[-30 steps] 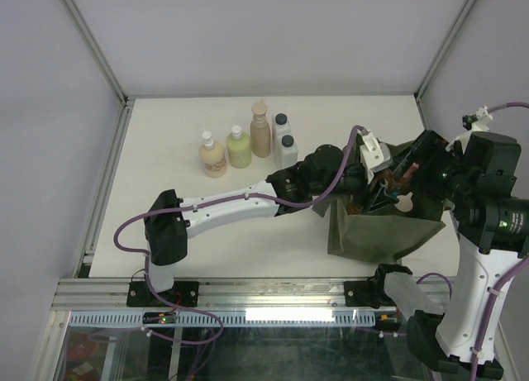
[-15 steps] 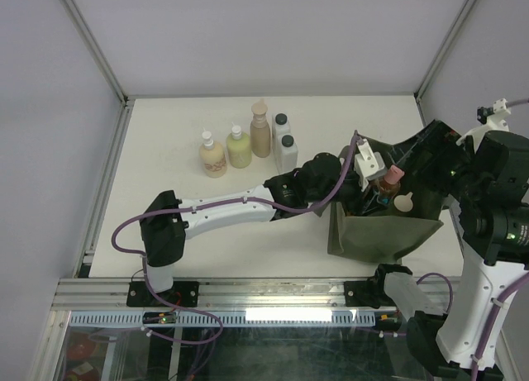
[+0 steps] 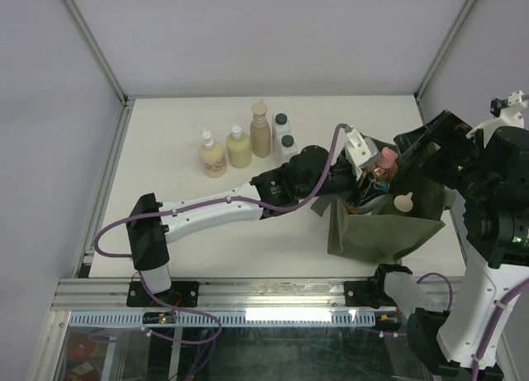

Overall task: Take the personal care products out of the canvas bag
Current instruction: Take out the care product from the canvas bag, then place the care product at the center of the board.

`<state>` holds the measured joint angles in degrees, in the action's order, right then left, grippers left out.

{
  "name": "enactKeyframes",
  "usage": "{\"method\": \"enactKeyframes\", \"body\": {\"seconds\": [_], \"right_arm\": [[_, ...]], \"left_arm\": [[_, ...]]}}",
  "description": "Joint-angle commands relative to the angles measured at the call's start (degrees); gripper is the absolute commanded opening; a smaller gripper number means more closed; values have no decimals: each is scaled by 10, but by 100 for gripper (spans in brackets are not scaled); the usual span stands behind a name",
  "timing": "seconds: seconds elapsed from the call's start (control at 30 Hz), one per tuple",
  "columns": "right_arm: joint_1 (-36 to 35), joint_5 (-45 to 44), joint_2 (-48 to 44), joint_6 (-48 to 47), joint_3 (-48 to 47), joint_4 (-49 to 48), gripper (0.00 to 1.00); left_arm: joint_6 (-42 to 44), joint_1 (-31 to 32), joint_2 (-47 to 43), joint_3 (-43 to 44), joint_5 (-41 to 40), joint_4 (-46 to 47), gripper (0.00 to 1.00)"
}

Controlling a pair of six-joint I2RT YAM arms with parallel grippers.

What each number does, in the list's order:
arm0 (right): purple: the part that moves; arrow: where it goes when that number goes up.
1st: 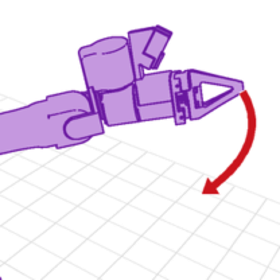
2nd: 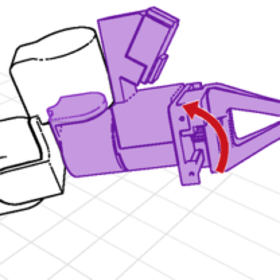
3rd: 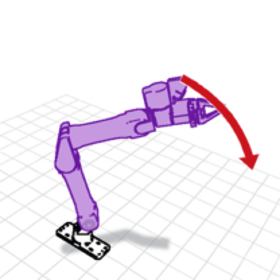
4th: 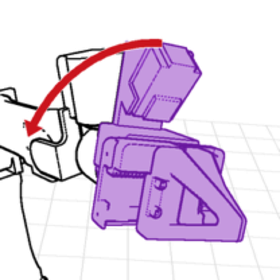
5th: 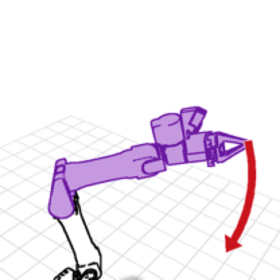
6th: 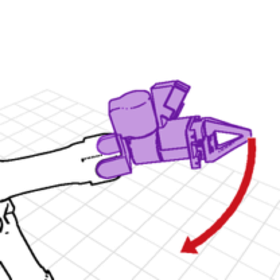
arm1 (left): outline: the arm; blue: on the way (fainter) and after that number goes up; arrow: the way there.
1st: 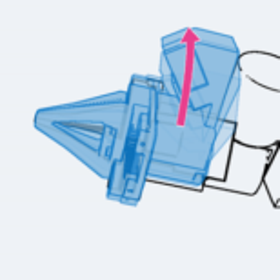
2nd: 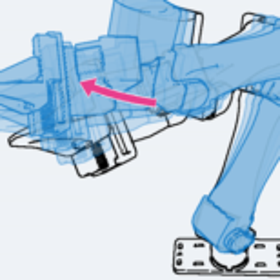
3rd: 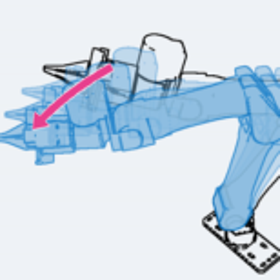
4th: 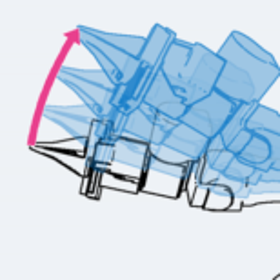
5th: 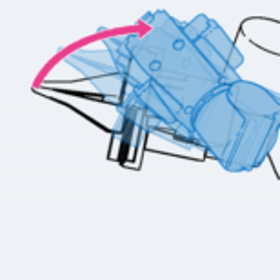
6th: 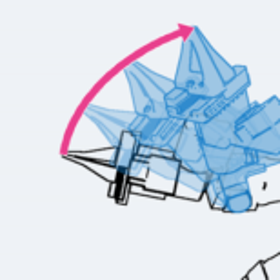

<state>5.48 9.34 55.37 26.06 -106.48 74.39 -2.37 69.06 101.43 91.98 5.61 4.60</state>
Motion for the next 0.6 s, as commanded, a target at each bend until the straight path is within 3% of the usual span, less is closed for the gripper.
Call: {"method": "enactKeyframes", "body": {"seconds": [0.0, 0.4, 0.57], "right_arm": [[-2, -12, -5, 0, 5, -40, 93], [-2, 2, 28, 29, -84, -70, 94], [-2, 23, 37, 30, -84, -83, 95]], "left_arm": [[0, 1, -101, 78, -47, 107, 2], [25, -13, -163, 130, -137, 10, 2], [50, -19, -228, 70, -207, -18, 3]]}}
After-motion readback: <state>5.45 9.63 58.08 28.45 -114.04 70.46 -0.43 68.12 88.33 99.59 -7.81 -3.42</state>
